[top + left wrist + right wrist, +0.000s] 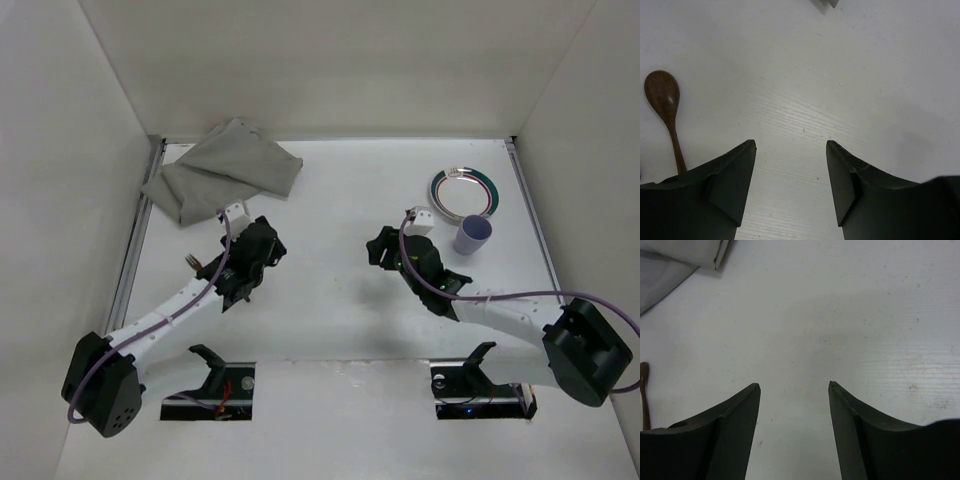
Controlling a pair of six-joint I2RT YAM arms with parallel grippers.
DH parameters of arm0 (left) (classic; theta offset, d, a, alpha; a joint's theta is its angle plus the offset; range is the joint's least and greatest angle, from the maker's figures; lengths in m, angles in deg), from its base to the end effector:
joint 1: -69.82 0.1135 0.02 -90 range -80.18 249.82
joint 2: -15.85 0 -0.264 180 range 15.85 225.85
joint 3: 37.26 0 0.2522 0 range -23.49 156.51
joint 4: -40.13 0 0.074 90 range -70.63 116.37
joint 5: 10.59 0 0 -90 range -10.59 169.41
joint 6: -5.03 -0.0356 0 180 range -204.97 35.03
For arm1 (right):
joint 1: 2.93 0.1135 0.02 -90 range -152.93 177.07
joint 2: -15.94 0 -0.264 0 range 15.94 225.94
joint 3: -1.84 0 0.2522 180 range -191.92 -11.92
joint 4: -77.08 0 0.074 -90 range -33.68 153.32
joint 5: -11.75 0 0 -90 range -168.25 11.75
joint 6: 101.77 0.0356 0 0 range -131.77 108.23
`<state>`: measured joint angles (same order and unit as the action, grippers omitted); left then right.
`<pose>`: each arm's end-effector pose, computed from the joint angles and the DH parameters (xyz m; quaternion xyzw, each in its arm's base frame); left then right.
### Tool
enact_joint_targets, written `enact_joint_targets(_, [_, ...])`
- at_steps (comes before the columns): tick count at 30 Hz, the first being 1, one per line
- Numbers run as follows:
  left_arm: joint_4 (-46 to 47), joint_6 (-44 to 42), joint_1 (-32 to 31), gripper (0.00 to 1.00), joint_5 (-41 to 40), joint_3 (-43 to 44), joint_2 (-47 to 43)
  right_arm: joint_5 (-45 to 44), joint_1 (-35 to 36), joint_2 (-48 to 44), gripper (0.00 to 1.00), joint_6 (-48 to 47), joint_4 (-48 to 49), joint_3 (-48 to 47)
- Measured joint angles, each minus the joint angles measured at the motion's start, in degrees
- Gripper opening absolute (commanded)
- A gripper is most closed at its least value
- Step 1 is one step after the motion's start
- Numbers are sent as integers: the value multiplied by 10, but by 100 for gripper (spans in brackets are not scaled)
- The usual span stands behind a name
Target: Set the dinner table for one person
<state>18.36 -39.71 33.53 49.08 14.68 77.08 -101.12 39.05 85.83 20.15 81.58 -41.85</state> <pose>0.1973 -0.1226 0.2502 -0.1940 0.8277 -0.1376 0.5083 0.1986 0.1601 0.2106 0.0397 0.8178 0.1996 0.5383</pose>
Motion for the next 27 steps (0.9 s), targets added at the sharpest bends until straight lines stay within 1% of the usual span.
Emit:
enact_joint_targets(4, [2,-6,41,61,11,1,0,1,0,17,60,0,8,0])
enact_joint_targets(6, [11,-6,68,63,17,1,-2,3,0,33,52,-2,8,0])
enact_joint_targets(8, [29,-5,98,63,23,0,-6,9,0,46,39,-3,6,-2])
enact_joint_targets(9, [41,-3,114,62,25,0,-8,11,0,49,28,-5,6,-3])
enact_joint_targets(10, [51,-3,128,61,27,0,-9,12,0,50,20,-6,6,-3])
enact_joint_targets(12, [69,1,160,51,32,0,-7,15,0,48,10,-5,8,-3])
enact_joint_targets(13, [75,4,178,43,33,1,-5,16,0,48,9,-4,8,-3])
enact_joint_targets(14, [82,7,191,37,33,1,1,18,0,48,9,-3,8,-3])
enact_joint_targets(15, [89,8,206,32,33,3,9,19,0,48,9,-2,7,-4])
enact_joint_targets(16, [95,10,220,30,33,6,21,19,0,47,10,-2,6,-4])
enact_joint_targets(17, [100,11,233,29,33,12,36,19,0,46,13,-2,6,-4])
enact_joint_targets(18, [103,13,243,30,34,18,50,19,0,44,17,-2,6,-4])
enact_joint_targets(19, [107,17,255,31,36,26,66,19,0,42,26,-3,7,-4])
enact_joint_targets(22, [120,29,287,46,38,43,103,20,0,45,46,-2,7,-6])
enact_joint_targets(24, [128,39,306,54,35,55,126,21,0,49,52,-3,7,-8])
enact_joint_targets(25, [131,42,316,57,35,61,138,22,0,50,53,-3,7,-8])
enact_joint_targets(27, [140,48,339,59,38,78,169,23,0,56,55,-4,9,-8])
